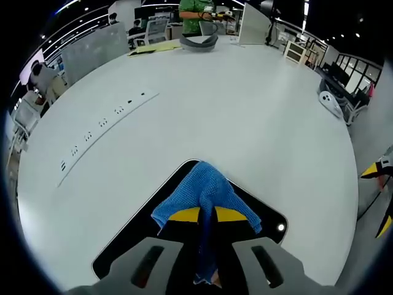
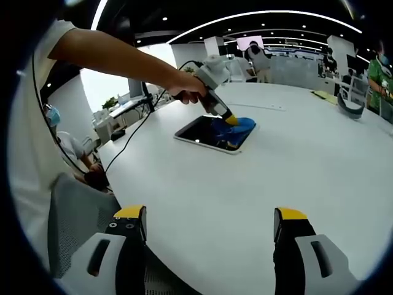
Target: Wipe the mirror surface with the cleaning cloth until all visible marks leave the cleaned area.
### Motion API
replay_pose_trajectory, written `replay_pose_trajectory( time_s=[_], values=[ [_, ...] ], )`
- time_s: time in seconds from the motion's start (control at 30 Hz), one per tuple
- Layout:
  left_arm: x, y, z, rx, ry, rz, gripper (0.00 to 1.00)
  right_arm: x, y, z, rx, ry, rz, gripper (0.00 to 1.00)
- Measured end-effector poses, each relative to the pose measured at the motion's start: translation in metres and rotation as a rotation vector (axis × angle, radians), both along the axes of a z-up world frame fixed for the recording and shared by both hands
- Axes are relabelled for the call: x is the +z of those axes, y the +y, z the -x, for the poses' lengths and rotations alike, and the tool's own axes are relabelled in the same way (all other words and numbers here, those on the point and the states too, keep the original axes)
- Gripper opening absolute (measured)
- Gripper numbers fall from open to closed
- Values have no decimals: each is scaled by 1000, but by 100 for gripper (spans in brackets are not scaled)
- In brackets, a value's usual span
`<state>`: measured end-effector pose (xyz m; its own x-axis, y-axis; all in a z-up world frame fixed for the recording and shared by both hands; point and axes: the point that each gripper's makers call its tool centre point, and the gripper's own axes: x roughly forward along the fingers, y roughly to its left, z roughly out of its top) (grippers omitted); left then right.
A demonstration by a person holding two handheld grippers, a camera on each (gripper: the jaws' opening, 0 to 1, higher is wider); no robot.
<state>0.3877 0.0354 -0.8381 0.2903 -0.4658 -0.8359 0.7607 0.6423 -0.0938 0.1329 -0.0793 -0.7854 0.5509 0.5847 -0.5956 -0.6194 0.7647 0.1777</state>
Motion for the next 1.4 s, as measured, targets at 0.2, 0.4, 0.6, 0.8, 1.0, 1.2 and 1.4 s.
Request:
replay_pose_trajectory(
  time_s=[0.2,0.4,0.6,0.8,1.0,1.2,1.4],
  values=[
    [0,5,1,3,0,-1,5,0,2,1,5,4,-3,84],
    [1,8,2,-1,1,-6,5,1,2,0,7,2,-2,84],
    [1,13,2,-3,2,-12,5,1,2,1,6,2,-2,84],
    [0,19,2,-7,-8,-12,5,0,4,2,10,4,0,84],
    [0,24,2,-4,-4,-17,5,1,4,1,12,3,-1,84],
    [0,26,3,-3,-5,-19,5,2,4,1,16,3,2,83],
    [0,28,3,-7,-9,-21,5,2,3,1,15,5,3,83]
  ],
)
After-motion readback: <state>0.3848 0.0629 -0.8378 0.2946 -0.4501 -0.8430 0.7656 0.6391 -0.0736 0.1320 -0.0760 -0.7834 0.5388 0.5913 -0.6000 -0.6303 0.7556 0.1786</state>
